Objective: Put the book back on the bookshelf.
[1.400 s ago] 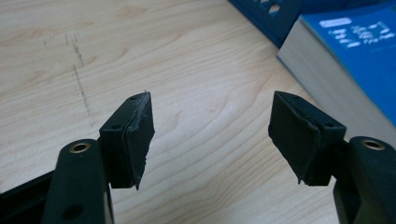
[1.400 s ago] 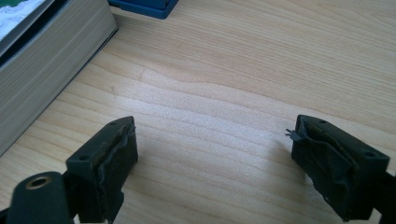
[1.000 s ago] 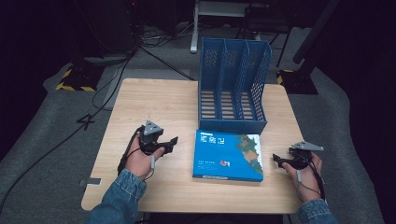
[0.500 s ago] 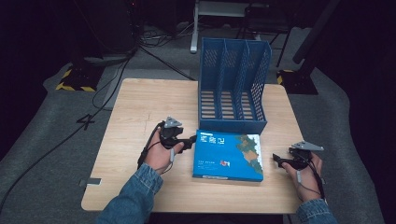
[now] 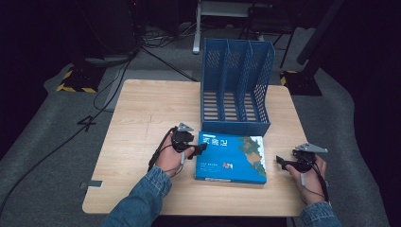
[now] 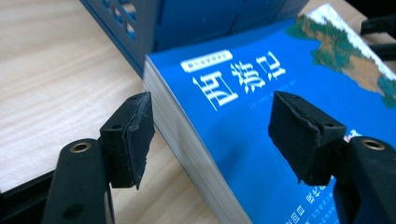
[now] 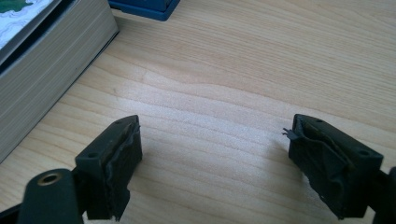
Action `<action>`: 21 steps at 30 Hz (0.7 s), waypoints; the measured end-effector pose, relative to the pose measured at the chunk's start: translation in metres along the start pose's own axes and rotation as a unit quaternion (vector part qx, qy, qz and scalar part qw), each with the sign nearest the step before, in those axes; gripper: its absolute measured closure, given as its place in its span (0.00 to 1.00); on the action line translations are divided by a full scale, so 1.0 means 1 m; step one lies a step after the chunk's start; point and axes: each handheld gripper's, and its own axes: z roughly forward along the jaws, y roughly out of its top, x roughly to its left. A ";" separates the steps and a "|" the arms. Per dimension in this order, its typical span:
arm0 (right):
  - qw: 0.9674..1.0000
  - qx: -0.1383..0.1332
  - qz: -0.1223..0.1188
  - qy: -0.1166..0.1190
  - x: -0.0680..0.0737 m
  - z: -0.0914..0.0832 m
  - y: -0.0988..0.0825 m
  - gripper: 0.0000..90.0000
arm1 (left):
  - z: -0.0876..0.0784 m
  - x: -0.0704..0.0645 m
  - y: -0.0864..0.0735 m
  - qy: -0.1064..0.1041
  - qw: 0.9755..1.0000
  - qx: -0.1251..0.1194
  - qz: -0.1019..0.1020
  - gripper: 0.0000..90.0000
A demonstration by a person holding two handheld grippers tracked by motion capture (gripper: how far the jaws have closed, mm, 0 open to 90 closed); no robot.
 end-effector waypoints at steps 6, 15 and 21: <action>1.000 0.000 0.000 0.000 0.000 0.000 0.000 0.20 | 0.007 0.001 -0.005 -0.004 1.000 0.022 -0.011 0.35; 1.000 0.000 0.000 0.000 0.000 0.000 0.000 0.20 | 0.014 0.001 -0.010 -0.020 0.998 0.052 -0.023 0.33; 1.000 0.000 0.000 0.000 0.000 0.000 0.000 0.20 | 0.017 -0.002 -0.012 -0.036 0.997 0.061 -0.035 0.32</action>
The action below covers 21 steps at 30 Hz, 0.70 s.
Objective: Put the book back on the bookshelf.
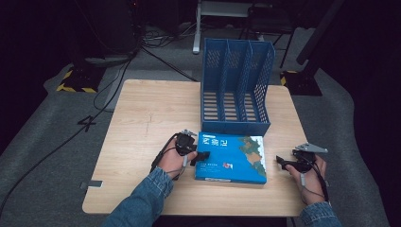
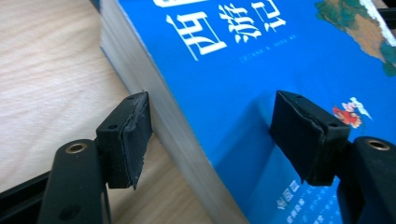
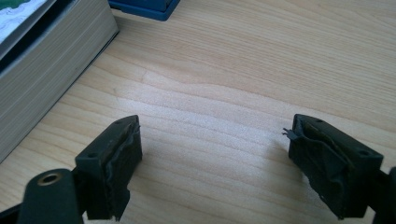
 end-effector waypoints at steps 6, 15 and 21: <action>1.000 0.000 0.000 0.000 0.000 0.000 0.000 0.20 | -0.004 -0.003 0.000 0.009 1.000 -0.003 0.015 0.36; 1.000 0.000 0.000 0.000 0.000 0.000 0.000 0.20 | -0.020 -0.011 0.005 0.003 0.999 -0.027 0.031 0.46; 1.000 0.000 0.000 0.000 0.000 0.000 0.000 0.20 | -0.029 -0.020 0.005 -0.021 0.998 -0.049 0.044 0.47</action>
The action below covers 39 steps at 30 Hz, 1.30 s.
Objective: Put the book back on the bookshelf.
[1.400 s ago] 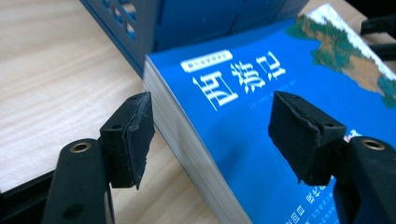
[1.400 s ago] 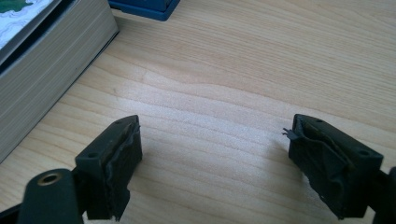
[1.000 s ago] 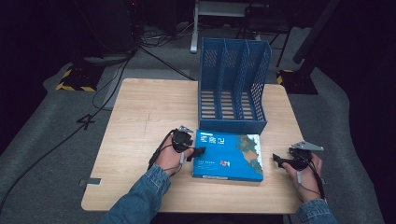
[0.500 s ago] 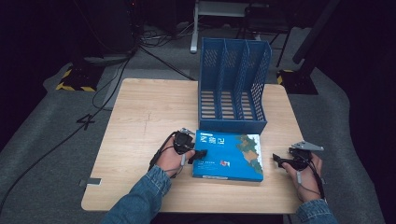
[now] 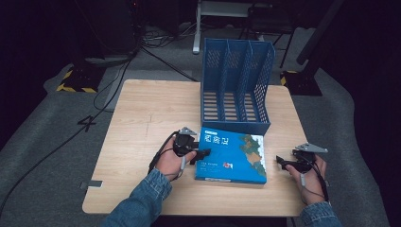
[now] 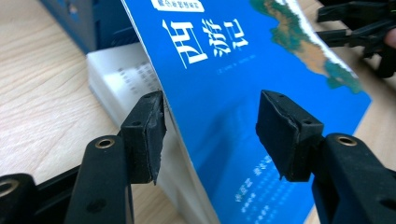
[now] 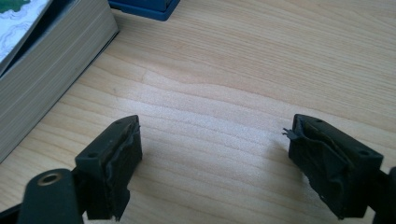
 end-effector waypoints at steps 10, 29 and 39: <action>1.000 0.000 0.000 0.000 0.000 0.000 0.000 0.20 | -0.005 -0.006 -0.004 -0.034 0.999 0.009 0.024 0.51; 0.997 -0.005 -0.078 -0.018 0.015 -0.006 0.004 0.34 | 0.014 0.000 -0.027 -0.004 0.993 0.026 0.116 0.48; 0.993 -0.089 -0.078 0.011 0.049 -0.035 0.026 0.30 | 0.013 0.000 -0.026 -0.028 0.998 0.029 0.053 0.69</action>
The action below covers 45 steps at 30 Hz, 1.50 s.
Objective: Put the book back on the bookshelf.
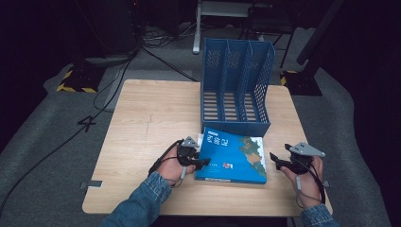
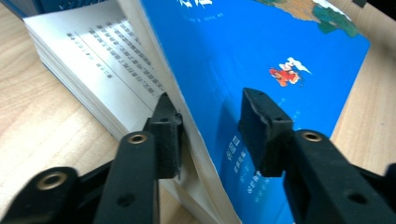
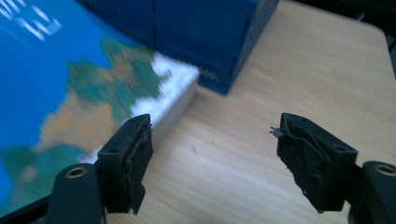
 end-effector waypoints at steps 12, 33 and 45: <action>0.996 -0.030 -0.058 0.055 0.059 -0.019 0.029 0.31 | -0.011 -0.004 0.018 -0.017 0.999 0.026 -0.021 0.92; 0.980 -0.042 -0.178 0.072 0.132 -0.016 0.039 0.27 | -0.022 -0.013 0.043 -0.024 0.998 0.047 -0.026 0.92; 0.964 -0.019 -0.249 0.091 0.164 -0.007 0.032 0.25 | -0.022 -0.012 0.048 -0.028 0.998 0.054 -0.030 0.92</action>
